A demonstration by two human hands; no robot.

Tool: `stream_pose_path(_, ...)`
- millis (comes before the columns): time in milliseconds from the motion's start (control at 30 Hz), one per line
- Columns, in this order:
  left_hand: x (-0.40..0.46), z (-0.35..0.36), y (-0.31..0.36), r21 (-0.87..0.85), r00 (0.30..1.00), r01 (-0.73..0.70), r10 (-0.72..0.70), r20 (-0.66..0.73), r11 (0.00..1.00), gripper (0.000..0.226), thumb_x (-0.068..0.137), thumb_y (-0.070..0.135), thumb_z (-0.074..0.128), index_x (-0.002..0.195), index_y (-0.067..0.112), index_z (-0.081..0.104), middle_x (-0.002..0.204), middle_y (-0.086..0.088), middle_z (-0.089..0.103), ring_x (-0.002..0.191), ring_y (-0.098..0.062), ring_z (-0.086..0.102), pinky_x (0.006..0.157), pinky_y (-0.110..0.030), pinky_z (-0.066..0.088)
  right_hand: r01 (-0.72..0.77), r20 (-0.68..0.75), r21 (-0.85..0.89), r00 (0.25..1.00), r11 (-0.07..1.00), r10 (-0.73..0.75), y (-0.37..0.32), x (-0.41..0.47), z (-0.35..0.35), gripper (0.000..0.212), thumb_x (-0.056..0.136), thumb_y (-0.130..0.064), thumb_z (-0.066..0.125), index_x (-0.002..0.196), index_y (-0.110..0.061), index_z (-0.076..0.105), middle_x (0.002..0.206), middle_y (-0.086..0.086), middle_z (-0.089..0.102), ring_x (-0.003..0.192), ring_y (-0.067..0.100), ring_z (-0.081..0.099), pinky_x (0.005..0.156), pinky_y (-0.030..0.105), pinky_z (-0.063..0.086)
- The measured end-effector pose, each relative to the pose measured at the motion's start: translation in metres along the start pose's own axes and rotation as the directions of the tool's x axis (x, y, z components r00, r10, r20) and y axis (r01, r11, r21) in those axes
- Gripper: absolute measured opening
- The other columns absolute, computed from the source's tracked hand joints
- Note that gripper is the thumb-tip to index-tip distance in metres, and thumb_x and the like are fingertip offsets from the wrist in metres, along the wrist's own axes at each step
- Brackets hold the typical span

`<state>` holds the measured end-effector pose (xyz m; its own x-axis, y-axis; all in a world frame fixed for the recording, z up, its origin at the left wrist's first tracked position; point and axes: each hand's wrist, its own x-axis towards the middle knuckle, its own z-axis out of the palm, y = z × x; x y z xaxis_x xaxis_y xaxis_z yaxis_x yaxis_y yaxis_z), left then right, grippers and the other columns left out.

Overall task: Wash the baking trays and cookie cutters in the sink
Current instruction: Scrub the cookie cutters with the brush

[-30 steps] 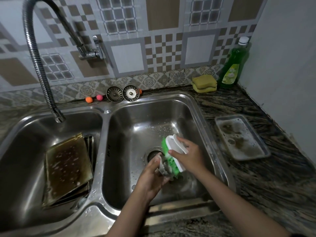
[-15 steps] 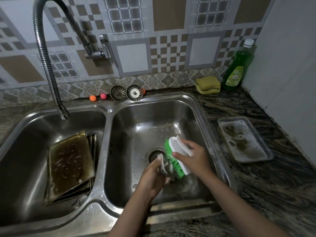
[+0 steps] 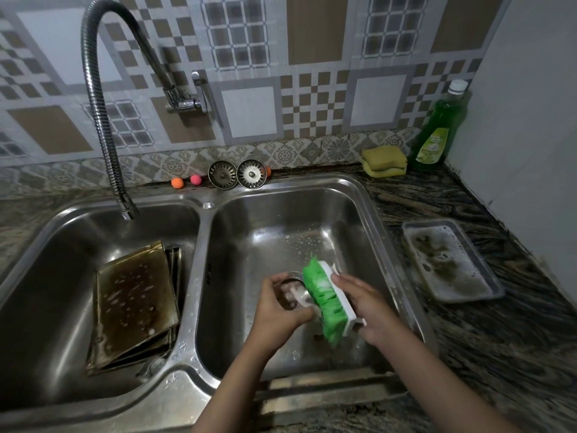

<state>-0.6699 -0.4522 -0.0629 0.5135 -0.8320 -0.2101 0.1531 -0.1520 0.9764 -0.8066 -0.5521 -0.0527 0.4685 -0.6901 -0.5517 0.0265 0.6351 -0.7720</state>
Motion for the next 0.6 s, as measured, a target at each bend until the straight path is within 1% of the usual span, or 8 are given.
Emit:
stream_pose_path(67,-0.001,0.002,0.0,-0.13,0.999,-0.007,0.001,-0.047,0.991,0.057,0.063,-0.011,0.08,0.107,0.016,0.055,0.101,-0.004,0.065,0.083,-0.006,0.069,0.066,-0.021,0.055,-0.1,0.084,0.092,0.992,0.991,0.093,0.007,-0.002,0.003,0.052,0.066,-0.037,0.074,0.112,-0.013,0.068,0.102,0.017,0.072,0.082,0.028,0.071,0.065,0.033,0.056)
stream_pose_path(167,-0.008,0.01,-0.002,-0.207,0.993,-0.029,0.003,-0.122,0.978,0.032,0.079,0.004,0.072,0.108,0.012,0.062,0.107,-0.008,0.069,0.099,-0.023,0.066,0.068,-0.024,0.055,-0.118,0.118,0.191,0.988,0.974,0.097,0.016,0.0,0.01,0.054,0.072,-0.039,0.069,0.115,-0.007,0.067,0.111,0.024,0.067,0.093,0.034,0.067,0.078,0.04,0.054)
stream_pose_path(233,-0.015,0.015,-0.004,-0.193,0.993,-0.022,-0.001,-0.116,0.981,0.026,0.084,0.014,0.068,0.109,0.019,0.064,0.105,-0.002,0.071,0.101,-0.024,0.066,0.074,-0.03,0.056,-0.06,0.099,0.221,0.994,0.973,0.039,0.018,0.0,0.014,0.056,0.069,-0.037,0.072,0.117,-0.007,0.066,0.112,0.026,0.066,0.096,0.037,0.067,0.074,0.04,0.055)
stream_pose_path(300,-0.019,0.016,-0.003,-0.207,0.996,0.003,-0.022,-0.089,0.978,0.03,0.086,0.018,0.067,0.113,0.031,0.062,0.105,0.004,0.07,0.1,-0.022,0.067,0.076,-0.034,0.057,0.017,0.04,0.221,0.999,0.975,-0.026,0.018,-0.003,0.015,0.059,0.061,-0.034,0.078,0.114,-0.011,0.067,0.105,0.022,0.07,0.092,0.036,0.069,0.066,0.038,0.056)
stream_pose_path(367,-0.019,0.013,0.001,-0.234,0.995,0.037,-0.059,-0.084,0.972,0.038,0.086,0.02,0.066,0.117,0.04,0.058,0.108,0.004,0.068,0.099,-0.022,0.067,0.071,-0.028,0.056,0.103,-0.043,0.157,0.994,0.982,-0.097,0.014,-0.005,0.01,0.063,0.054,-0.033,0.082,0.113,-0.015,0.067,0.097,0.015,0.073,0.086,0.031,0.072,0.062,0.036,0.056)
stream_pose_path(433,-0.017,0.008,0.004,-0.262,0.989,0.077,-0.107,-0.103,0.962,0.036,0.088,0.023,0.064,0.12,0.04,0.058,0.113,-0.003,0.066,0.1,-0.024,0.067,0.069,-0.026,0.055,0.193,-0.062,0.099,0.98,0.976,-0.188,0.009,-0.006,0.006,0.069,0.05,-0.036,0.085,0.115,-0.019,0.066,0.096,0.012,0.074,0.086,0.029,0.072,0.065,0.037,0.056)
stream_pose_path(500,-0.016,0.006,0.008,-0.304,0.982,0.116,-0.155,-0.109,0.946,0.029,0.09,0.023,0.061,0.116,0.035,0.061,0.116,-0.006,0.066,0.1,-0.025,0.067,0.071,-0.03,0.056,0.278,-0.002,0.031,0.961,0.96,-0.278,0.004,-0.008,0.007,0.067,0.049,-0.039,0.089,0.111,-0.027,0.068,0.098,0.008,0.074,0.087,0.027,0.072,0.064,0.035,0.057)
stream_pose_path(600,-0.015,0.011,0.011,-0.396,0.979,0.165,-0.198,-0.044,0.903,0.023,0.092,0.019,0.058,0.112,0.029,0.063,0.113,-0.012,0.068,0.092,-0.027,0.067,0.068,-0.036,0.056,0.383,0.122,-0.127,0.922,0.915,-0.368,0.003,-0.008,0.017,0.059,0.052,-0.04,0.09,0.107,-0.035,0.069,0.099,0.0,0.074,0.086,0.021,0.073,0.064,0.031,0.057)
